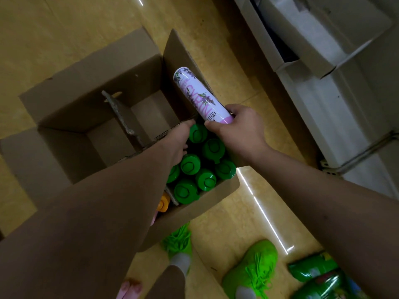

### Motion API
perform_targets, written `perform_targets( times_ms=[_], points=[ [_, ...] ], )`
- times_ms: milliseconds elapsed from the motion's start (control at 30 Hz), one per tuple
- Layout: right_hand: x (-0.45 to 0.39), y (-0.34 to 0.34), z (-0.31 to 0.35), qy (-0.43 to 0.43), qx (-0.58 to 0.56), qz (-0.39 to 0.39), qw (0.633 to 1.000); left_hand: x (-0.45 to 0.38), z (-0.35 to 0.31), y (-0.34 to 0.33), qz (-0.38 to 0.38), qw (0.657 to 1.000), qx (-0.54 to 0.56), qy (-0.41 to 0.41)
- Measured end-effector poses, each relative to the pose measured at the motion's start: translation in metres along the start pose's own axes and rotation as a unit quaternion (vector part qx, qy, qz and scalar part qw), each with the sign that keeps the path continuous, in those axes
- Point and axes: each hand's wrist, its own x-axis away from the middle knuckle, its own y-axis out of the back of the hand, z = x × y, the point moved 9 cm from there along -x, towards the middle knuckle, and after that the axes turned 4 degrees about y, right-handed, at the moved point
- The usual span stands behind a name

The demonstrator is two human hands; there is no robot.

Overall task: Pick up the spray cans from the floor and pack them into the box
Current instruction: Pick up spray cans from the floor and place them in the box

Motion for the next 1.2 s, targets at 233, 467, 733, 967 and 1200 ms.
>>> perform_targets(
  times_ms=[233,467,733,967,1200],
  points=[
    [0.003,-0.018,0.011,-0.009,0.001,0.007,1.000,0.018,-0.001,-0.005,0.045,0.999,0.014,0.016],
    [0.014,-0.041,0.047,0.027,0.020,0.041,0.999,0.012,-0.007,0.059,-0.016,0.997,0.015,-0.075],
    [0.069,-0.084,0.087,0.092,0.053,0.141,0.984,0.032,0.049,0.180,-0.212,0.973,0.003,-0.091],
    [0.133,-0.142,0.103,0.169,0.181,0.252,0.935,0.035,0.141,0.238,-0.276,0.959,0.027,-0.061],
    [0.183,-0.213,0.120,0.231,0.297,0.342,0.861,0.036,0.201,0.251,-0.253,0.964,0.038,-0.071]
  ],
)
